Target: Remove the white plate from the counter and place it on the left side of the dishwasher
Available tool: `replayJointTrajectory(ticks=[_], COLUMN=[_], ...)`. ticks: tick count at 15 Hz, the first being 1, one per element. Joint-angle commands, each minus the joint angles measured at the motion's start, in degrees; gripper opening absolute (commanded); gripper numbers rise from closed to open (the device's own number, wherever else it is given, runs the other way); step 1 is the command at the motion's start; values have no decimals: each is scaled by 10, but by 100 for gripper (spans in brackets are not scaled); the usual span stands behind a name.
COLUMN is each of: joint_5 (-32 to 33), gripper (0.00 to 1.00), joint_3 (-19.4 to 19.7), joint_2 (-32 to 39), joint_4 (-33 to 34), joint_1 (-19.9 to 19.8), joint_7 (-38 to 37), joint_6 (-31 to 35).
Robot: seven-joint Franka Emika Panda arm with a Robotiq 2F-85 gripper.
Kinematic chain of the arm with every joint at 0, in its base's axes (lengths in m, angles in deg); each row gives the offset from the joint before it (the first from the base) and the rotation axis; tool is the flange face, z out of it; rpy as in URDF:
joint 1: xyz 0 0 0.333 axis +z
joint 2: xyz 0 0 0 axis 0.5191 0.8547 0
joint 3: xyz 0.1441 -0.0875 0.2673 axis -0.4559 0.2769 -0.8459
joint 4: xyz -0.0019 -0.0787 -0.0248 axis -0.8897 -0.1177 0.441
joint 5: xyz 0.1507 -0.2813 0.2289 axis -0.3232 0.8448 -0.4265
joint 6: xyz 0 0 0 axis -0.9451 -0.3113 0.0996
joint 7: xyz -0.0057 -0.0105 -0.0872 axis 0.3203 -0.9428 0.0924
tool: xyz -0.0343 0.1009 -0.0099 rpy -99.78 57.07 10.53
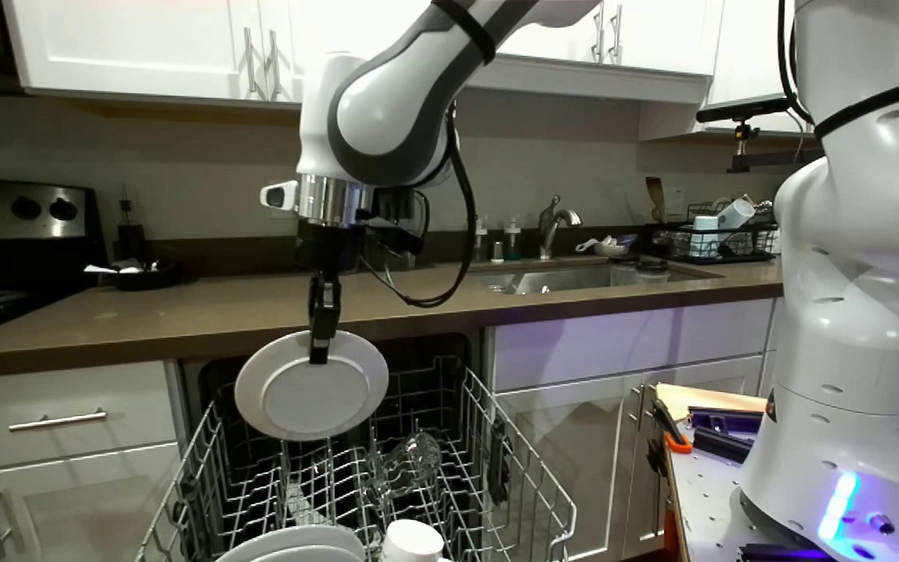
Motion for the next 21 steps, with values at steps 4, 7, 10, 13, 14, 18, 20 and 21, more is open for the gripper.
replayJointTrajectory(ticks=[4,7,10,13,14,18,20,21], joint_5=[-31,-31,-19,-20,-21,-23,-24,-24], gripper=[6,6,6,5,6,6,6,6], joint_3=[-20,-28,-31,-36,-39,-46,-51,-52], joint_2=[29,38,50,64,69,92,105,111], joint_4=[21,20,21,27,30,48,61,68], joint_1=[-14,-15,-12,-13,-13,-18,-21,-22], joint_7=[34,34,28,28,28,34,39,41], joint_6=[-21,-22,-17,-19,-21,-21,-24,-27])
